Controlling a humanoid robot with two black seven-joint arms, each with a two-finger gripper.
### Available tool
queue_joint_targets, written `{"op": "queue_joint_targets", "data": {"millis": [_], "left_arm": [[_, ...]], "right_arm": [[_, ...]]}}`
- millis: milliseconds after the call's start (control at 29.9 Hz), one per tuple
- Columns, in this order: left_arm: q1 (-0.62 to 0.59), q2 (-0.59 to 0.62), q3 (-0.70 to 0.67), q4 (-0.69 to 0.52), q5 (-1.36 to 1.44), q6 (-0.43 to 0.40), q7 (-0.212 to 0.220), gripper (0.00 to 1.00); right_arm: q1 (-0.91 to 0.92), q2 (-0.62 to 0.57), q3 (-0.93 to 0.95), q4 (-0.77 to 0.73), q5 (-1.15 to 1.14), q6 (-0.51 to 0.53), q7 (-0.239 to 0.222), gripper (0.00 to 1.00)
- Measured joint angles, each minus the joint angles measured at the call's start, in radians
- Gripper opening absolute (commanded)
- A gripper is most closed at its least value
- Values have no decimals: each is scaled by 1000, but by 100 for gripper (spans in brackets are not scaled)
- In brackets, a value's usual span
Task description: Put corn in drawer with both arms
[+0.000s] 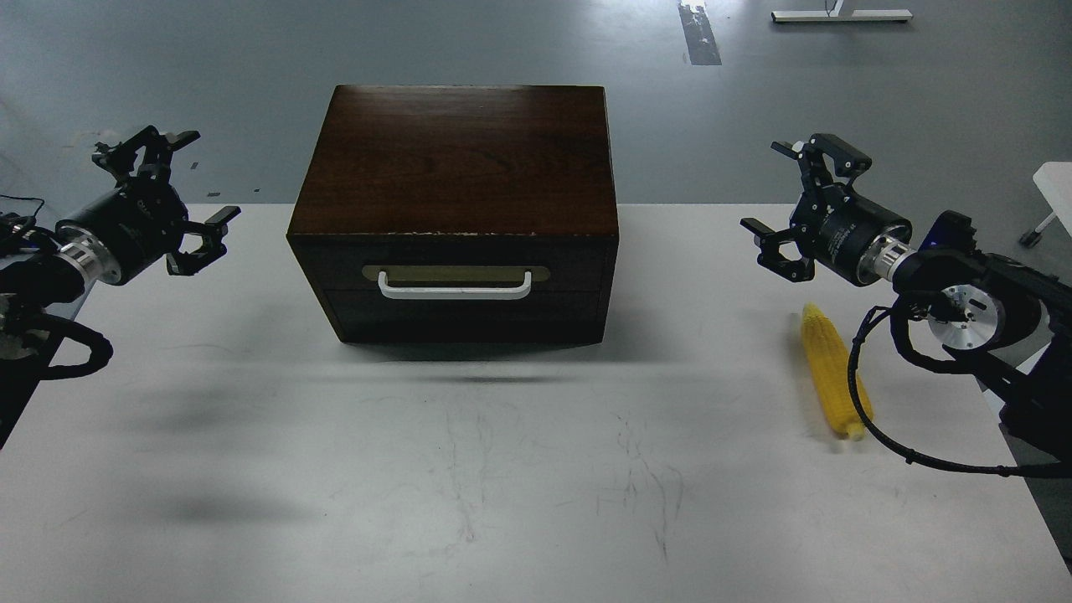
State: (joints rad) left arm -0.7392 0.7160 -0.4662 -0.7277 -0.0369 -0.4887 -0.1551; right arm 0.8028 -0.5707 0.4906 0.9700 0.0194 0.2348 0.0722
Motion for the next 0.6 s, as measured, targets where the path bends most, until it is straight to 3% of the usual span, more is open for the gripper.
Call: {"op": "queue_joint_targets", "data": {"millis": [602], "left_arm": [[14,-21,-14,-13,-2,0,-8,99]], "right_arm": [[-21,-12,13,9,0,1,8,100]]}}
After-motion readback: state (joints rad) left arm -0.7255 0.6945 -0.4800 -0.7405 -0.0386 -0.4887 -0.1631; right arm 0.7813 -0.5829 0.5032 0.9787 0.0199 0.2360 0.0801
